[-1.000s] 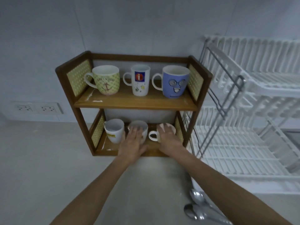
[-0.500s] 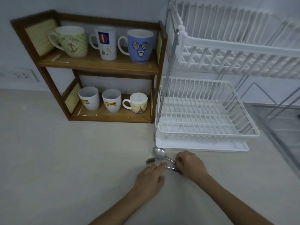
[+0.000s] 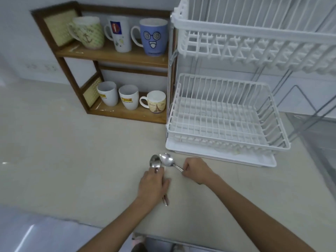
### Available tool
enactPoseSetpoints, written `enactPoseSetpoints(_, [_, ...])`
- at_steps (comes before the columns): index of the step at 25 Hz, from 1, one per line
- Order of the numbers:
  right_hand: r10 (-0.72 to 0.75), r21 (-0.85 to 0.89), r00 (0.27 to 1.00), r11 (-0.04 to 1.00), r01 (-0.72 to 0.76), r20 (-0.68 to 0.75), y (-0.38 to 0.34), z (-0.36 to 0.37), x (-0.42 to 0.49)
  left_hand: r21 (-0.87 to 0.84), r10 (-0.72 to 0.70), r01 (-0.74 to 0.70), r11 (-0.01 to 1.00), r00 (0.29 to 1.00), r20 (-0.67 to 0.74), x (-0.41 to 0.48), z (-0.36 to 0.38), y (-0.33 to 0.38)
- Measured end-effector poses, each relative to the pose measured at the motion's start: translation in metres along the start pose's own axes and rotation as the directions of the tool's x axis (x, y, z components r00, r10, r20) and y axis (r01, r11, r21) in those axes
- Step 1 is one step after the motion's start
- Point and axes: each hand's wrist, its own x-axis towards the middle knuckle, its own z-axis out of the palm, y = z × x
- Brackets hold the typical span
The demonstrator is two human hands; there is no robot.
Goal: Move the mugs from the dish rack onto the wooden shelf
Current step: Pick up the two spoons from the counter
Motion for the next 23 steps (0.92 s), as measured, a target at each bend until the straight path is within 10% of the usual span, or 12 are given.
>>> enactPoseSetpoints(6, [-0.175, -0.095, 0.941, 0.973, 0.21, 0.289, -0.003, -0.031, -0.002, -0.132, -0.359, 0.369, 0.92, 0.928, 0.097, 0.004, -0.03, 0.004])
enactPoseSetpoints(9, [-0.25, 0.181, 0.923, 0.962, 0.203, 0.294, 0.004, -0.063, -0.018, -0.459, -0.322, 0.418, 0.784, 0.906, 0.274, 0.0, -0.063, -0.002])
enactPoseSetpoints(11, [-0.28, 0.397, 0.936, 0.9, 0.18, 0.211, 0.012, -0.097, -0.026, -0.756, -0.088, 0.413, 0.508, 0.898, 0.431, -0.002, -0.097, 0.008])
enactPoseSetpoints(15, [-0.112, 0.649, 0.984, 0.74, 0.178, -0.142, 0.034, -0.157, -0.01, -0.887, 0.142, 0.296, 0.355, 0.92, 0.364, 0.043, -0.141, 0.053])
enactPoseSetpoints(23, [0.134, 0.586, 0.977, 0.81, -0.012, -0.166, 0.058, -0.163, 0.076, -0.871, -0.233, 0.385, 0.306, 0.917, 0.324, 0.176, -0.109, 0.142])
